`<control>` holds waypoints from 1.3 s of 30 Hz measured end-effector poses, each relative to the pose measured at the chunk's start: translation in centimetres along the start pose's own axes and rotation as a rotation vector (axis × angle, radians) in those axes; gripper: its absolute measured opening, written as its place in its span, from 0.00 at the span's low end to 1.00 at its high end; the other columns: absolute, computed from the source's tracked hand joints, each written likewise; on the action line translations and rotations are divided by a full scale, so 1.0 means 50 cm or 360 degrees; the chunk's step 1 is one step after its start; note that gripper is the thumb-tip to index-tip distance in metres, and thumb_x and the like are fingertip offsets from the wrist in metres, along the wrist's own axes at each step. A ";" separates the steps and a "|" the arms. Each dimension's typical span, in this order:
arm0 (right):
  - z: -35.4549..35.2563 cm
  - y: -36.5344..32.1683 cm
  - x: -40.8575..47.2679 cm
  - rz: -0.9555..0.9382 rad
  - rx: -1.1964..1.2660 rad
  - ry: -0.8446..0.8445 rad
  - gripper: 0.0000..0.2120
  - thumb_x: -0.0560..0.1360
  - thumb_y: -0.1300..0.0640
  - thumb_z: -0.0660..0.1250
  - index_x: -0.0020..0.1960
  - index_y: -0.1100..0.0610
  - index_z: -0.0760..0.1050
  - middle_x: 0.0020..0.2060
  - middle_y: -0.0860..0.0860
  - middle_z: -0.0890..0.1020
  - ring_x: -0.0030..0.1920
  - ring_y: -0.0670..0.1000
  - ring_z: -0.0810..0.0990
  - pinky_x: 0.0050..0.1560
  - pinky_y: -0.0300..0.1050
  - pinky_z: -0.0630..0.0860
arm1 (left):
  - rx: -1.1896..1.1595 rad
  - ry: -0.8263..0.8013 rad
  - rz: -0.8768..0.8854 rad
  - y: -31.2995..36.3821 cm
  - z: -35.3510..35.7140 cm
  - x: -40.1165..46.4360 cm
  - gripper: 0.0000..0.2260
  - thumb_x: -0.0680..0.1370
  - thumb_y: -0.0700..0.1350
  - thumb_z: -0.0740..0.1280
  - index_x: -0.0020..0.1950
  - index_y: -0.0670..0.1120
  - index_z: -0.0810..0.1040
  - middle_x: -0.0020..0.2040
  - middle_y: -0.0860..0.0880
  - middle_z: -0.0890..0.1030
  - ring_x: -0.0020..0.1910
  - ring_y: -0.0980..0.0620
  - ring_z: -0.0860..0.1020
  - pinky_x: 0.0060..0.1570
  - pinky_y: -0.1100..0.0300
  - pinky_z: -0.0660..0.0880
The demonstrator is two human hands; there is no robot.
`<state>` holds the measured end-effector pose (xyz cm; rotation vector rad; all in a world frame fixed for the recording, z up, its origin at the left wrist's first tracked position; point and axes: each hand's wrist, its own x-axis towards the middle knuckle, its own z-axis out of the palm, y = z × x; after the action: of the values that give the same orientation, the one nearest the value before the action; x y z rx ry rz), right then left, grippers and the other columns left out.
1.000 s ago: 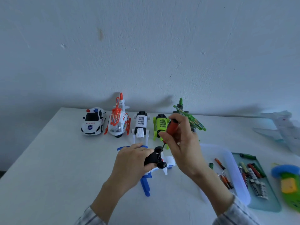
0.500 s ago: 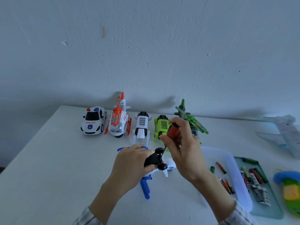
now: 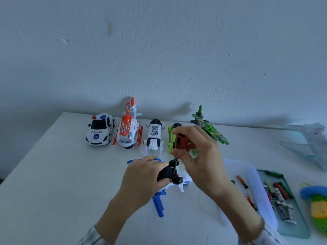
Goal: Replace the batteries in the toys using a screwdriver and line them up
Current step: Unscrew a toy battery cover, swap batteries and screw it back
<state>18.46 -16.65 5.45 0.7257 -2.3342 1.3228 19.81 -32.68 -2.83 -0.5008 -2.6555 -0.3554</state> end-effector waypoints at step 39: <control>-0.035 0.021 0.054 0.0575 0.0617 0.0094 0.06 0.72 0.68 0.70 0.44 0.63 0.72 0.31 0.53 0.79 0.31 0.59 0.80 0.38 0.55 0.78 | -0.0023 -0.0119 0.0009 0.004 -0.008 -0.003 0.13 0.69 0.64 0.66 0.44 0.56 0.80 0.37 0.61 0.82 0.46 0.56 0.83 0.36 0.61 0.77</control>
<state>15.78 -15.37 7.03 0.3654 -2.2565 1.9599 20.13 -32.68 -2.52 -0.5361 -2.7246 -0.3613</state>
